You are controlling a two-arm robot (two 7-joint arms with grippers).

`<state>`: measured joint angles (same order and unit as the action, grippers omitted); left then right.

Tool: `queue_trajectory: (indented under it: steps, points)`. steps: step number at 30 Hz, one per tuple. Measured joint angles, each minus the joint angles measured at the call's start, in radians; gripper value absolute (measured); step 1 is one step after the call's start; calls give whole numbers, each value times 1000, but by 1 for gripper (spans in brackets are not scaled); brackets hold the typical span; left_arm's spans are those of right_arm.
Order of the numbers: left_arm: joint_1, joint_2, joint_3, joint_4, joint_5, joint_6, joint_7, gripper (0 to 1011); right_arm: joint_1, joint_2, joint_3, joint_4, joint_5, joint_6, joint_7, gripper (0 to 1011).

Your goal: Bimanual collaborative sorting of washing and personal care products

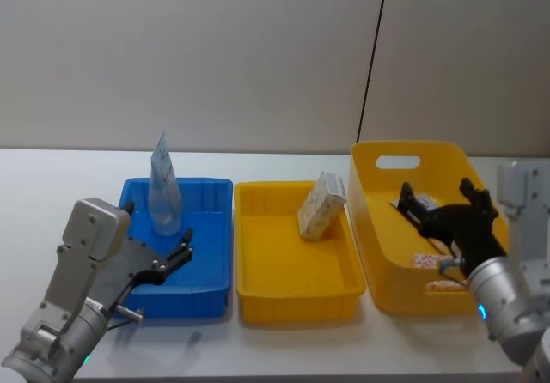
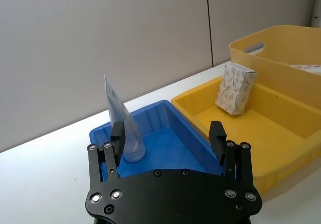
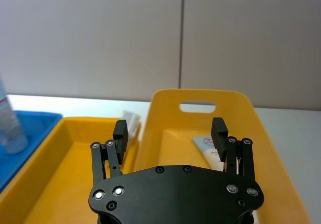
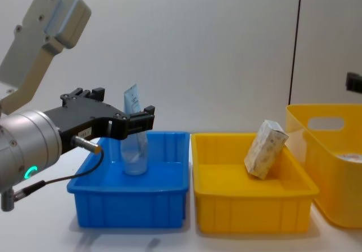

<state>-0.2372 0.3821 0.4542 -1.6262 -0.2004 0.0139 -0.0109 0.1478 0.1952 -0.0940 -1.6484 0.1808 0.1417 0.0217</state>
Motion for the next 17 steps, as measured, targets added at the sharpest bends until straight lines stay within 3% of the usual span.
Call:
queue_trajectory:
  steps: [17]
  points:
    - [0,0,0,0,0,0,0,1002,-145,127,-119,-107,96,-97,41,1003]
